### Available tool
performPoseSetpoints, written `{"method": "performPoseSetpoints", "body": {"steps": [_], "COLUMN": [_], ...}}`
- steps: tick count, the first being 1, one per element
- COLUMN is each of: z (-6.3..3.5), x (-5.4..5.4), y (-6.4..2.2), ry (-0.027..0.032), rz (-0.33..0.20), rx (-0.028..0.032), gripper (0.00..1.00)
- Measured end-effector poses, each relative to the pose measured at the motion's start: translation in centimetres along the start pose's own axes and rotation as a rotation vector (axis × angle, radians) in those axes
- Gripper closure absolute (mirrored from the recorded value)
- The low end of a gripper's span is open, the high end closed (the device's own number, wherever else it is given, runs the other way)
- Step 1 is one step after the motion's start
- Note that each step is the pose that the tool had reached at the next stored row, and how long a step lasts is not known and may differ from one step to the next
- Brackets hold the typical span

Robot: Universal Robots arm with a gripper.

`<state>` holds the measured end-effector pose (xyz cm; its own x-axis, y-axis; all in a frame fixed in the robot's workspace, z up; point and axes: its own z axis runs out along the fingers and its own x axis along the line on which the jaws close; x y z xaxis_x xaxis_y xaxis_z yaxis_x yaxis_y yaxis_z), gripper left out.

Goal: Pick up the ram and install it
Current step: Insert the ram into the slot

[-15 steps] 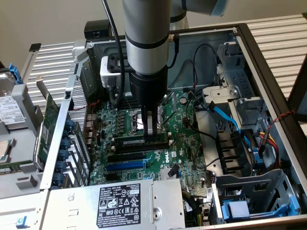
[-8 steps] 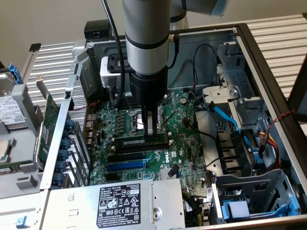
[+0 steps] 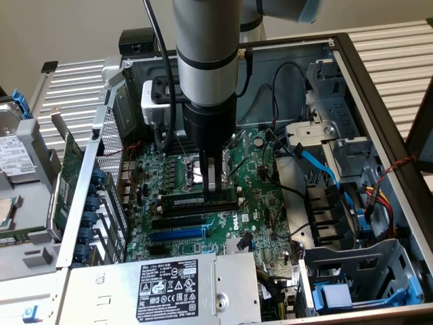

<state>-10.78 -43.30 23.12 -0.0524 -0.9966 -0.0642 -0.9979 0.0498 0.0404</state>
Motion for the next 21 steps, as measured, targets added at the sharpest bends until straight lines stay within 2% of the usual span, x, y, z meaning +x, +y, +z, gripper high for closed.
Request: {"method": "performPoseSetpoints", "body": {"steps": [19, 21], "z": [0.18, 0.26], "x": [-0.01, -0.02], "y": [0.08, 0.07], "ry": [0.0003, -0.001], "rz": [0.0, 0.0], "rx": [0.0004, 0.001], "gripper": [0.88, 0.88]}}
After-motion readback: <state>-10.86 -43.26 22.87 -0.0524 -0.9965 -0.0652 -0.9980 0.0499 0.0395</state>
